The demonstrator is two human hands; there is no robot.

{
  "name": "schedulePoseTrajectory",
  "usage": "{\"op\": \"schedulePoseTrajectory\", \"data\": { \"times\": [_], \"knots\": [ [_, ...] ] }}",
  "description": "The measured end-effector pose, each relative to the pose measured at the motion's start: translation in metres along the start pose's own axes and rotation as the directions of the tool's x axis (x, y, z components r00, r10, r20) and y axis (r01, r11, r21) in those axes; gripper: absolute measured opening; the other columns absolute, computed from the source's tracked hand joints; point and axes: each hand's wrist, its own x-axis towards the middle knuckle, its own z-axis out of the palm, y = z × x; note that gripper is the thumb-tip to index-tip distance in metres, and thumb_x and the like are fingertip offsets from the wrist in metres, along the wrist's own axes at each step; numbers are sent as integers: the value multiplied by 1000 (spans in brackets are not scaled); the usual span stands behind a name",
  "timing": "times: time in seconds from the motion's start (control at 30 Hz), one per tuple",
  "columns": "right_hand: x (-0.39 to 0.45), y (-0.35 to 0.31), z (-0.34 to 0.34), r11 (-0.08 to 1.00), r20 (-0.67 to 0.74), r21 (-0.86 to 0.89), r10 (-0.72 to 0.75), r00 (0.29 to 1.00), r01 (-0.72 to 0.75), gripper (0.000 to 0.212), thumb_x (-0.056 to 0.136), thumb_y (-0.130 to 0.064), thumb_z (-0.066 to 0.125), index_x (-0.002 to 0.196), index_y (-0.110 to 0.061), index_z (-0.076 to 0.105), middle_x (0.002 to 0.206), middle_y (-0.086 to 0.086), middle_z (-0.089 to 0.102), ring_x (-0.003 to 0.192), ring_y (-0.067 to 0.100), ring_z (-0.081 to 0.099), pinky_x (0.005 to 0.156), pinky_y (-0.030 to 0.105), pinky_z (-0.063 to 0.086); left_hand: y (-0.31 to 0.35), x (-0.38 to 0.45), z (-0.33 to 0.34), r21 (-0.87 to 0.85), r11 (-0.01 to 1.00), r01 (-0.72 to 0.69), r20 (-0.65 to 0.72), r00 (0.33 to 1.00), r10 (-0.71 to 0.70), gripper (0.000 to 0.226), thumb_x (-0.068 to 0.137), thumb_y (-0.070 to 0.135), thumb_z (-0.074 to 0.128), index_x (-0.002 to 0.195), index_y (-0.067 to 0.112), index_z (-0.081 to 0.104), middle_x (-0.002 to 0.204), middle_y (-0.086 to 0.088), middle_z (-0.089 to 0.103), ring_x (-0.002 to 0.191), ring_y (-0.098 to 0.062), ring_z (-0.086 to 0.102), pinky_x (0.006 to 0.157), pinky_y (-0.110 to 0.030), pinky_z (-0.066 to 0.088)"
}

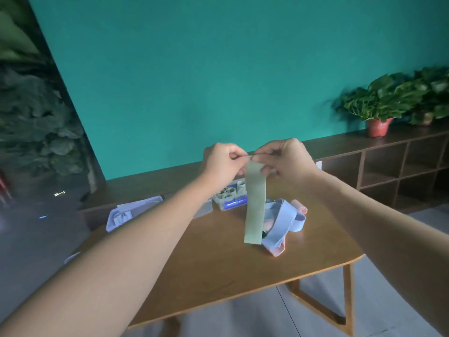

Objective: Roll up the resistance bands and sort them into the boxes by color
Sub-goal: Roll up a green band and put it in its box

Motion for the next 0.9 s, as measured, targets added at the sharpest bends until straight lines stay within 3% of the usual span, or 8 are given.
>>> {"op": "schedulePoseTrajectory", "data": {
  "times": [0.1, 0.17, 0.23, 0.33, 0.43, 0.7, 0.83, 0.9],
  "knots": [
    [3, -29, 15, 998, 38, -37, -44, 998, 45, 13, 84, -28, 83, 89, -17, 77, 62, -1, 70, 51, 12, 62, 53, 27, 54, 7, -5, -36, 61, 998, 13, 1, 1000, -14, 8, 89, 15, 75, 82, 20, 73, 64, 3, 74, 60, -17, 73, 72, -32, 61],
    [3, -43, 28, 996, 74, -59, -59, 996, 63, 13, 85, -27, 81, 91, -16, 77, 61, 1, 70, 38, 6, 52, 40, 20, 43, 9, -11, -59, 111, 993, 32, 27, 999, -35, 4, 90, 16, 74, 86, 17, 73, 64, 2, 74, 58, -13, 72, 71, -26, 59],
    [5, -50, 44, 997, 115, -40, -57, 992, 62, 14, 85, -23, 81, 93, -12, 76, 61, -4, 70, 38, 3, 55, 36, 17, 36, 4, -16, -79, 123, 990, 74, 48, 996, -81, 3, 90, 16, 74, 88, 14, 73, 65, 0, 74, 58, -12, 71, 72, -25, 59],
    [11, -52, 72, 1000, 186, 1, -12, 983, 12, 20, 85, -20, 82, 99, -9, 74, 70, -5, 74, 55, 10, 66, 38, 17, 36, -14, -21, -104, 94, 985, 143, 57, 987, -149, 3, 87, 12, 74, 85, 11, 73, 66, -5, 74, 61, -18, 72, 77, -32, 61],
    [17, -46, 100, 998, 269, 9, 54, 961, -59, 16, 85, -17, 80, 97, -6, 76, 79, 7, 76, 59, 13, 67, 43, 20, 41, -39, -26, -122, 80, 975, 208, 42, 976, -211, 5, 87, 10, 74, 82, 11, 73, 67, -6, 75, 62, -20, 71, 77, -32, 60],
    [51, -18, 186, 995, 360, 10, 93, 928, -104, 7, 85, -11, 79, 89, -7, 76, 77, 15, 76, 68, 23, 71, 54, 24, 53, -118, -24, -152, 16, 925, 380, 22, 925, -380, 5, 87, 5, 72, 84, 9, 74, 73, -13, 75, 80, -32, 76, 77, -37, 62],
    [73, -11, 221, 997, 322, -2, 77, 944, -81, 10, 84, -9, 81, 91, -3, 76, 78, 14, 76, 62, 19, 71, 57, 23, 57, -155, -8, -162, 132, 925, 355, -71, 935, -349, 9, 82, 10, 76, 78, 18, 79, 70, -1, 76, 74, -21, 76, 76, -31, 62],
    [83, -8, 233, 998, 290, -37, 65, 955, -57, 12, 83, -10, 82, 92, -4, 77, 81, 11, 77, 59, 13, 70, 55, 16, 54, -167, -1, -162, 188, 927, 324, -137, 944, -302, 8, 80, 14, 78, 77, 21, 80, 66, 10, 73, 72, -12, 73, 75, -25, 59]
  ]
}}
